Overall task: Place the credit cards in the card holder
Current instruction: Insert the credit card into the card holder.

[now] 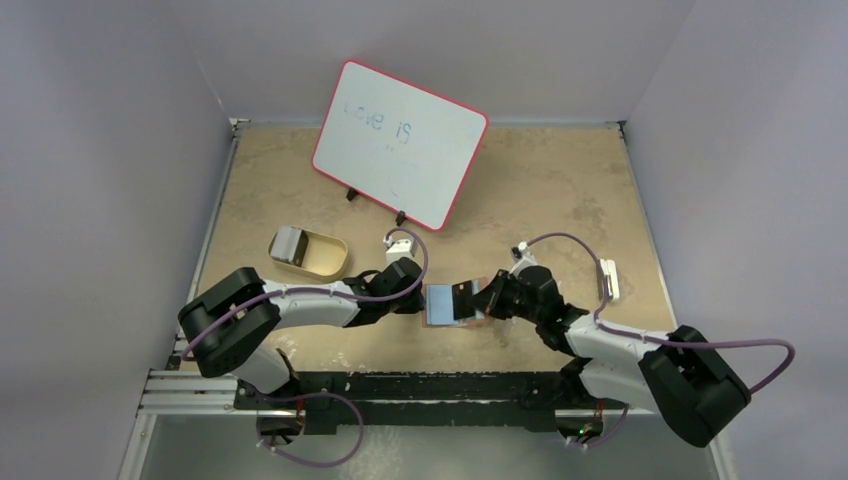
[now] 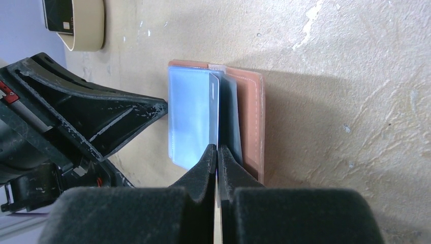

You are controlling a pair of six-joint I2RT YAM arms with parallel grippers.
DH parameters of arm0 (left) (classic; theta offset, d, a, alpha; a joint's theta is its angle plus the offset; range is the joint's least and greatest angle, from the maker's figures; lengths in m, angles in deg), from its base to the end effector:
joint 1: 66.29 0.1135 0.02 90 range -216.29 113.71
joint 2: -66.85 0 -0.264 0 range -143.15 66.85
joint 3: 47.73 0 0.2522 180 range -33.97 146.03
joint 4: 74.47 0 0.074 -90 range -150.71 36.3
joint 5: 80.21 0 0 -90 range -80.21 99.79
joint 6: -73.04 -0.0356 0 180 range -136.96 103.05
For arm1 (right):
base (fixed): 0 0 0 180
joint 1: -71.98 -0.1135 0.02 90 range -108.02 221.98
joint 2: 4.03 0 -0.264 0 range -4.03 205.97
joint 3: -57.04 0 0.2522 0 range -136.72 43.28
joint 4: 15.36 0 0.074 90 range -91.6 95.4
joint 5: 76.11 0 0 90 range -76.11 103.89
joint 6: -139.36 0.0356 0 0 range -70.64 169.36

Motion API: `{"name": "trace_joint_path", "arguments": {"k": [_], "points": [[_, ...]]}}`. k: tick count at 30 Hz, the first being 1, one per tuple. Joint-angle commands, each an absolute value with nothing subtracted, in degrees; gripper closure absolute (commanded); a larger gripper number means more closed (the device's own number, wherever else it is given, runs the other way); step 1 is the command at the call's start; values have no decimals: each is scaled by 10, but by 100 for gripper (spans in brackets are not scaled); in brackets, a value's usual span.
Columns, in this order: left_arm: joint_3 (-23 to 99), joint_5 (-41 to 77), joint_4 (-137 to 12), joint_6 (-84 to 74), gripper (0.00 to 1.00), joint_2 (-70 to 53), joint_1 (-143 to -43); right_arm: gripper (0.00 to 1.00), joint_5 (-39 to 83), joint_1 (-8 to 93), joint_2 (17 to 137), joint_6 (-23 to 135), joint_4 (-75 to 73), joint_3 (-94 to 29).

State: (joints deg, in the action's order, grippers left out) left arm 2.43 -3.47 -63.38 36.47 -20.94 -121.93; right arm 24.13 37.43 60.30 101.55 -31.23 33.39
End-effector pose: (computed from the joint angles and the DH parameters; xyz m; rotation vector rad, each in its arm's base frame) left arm 0.1655 -0.2276 0.1417 -0.0607 2.4800 -0.5932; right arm 0.1577 0.1163 0.1413 0.2114 2.1792 1.1021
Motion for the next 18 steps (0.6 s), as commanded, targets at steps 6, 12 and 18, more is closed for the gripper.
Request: {"name": "trace_joint_path", "arguments": {"k": [6, 12, 18], "points": [[1, -20, -606, 371, 100, -253, -1221, 100, 222, 373, 545, 996, -222, 330], [4, -14, -611, 375, 100, -249, -1221, 100, 231, 373, 581, 993, -276, 337], [-1, -14, -609, 375, 100, -244, -1222, 100, 232, 373, 591, 1004, -297, 337]]}}
